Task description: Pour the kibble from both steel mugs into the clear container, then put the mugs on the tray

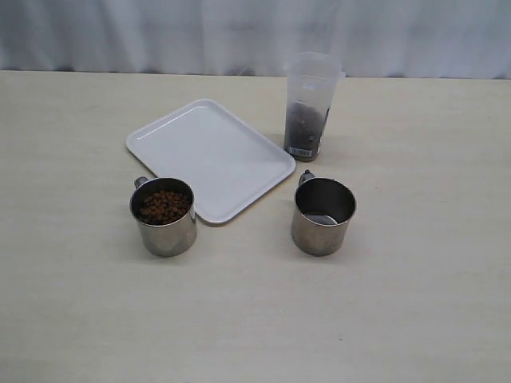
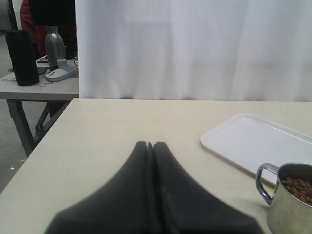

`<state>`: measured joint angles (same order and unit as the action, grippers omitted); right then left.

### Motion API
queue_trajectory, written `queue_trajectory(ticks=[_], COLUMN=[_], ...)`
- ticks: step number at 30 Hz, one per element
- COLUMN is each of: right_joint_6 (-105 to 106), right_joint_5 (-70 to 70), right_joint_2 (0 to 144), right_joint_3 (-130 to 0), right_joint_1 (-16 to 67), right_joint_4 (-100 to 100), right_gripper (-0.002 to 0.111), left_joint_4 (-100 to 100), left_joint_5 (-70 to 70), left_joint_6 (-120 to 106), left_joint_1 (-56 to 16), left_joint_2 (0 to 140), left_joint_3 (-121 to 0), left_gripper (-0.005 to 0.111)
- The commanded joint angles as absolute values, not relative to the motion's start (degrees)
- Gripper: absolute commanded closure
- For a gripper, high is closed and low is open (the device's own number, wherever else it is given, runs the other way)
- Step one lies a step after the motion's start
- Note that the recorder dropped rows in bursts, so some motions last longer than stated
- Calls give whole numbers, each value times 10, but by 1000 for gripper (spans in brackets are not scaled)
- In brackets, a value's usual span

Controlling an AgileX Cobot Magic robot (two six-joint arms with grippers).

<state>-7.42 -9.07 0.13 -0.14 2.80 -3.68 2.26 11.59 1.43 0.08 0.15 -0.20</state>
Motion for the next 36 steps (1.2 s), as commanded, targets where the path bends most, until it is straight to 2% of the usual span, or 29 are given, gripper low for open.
queue_trajectory(ticks=[1, 12, 36], right_joint_6=[-62, -71, -71], right_joint_5=[-136, -139, -139], right_joint_2=[0, 0, 0], right_joint_3=[0, 0, 0], right_joint_1=[25, 73, 74], right_joint_4=[-50, -51, -51], right_gripper=[104, 104, 104], left_joint_4=[23, 23, 23], left_joint_5=[112, 112, 112], left_joint_6=[16, 16, 16], left_joint_1=[3, 3, 3], left_joint_2=[0, 0, 0], left_joint_3=[0, 0, 0], left_gripper=[107, 107, 107])
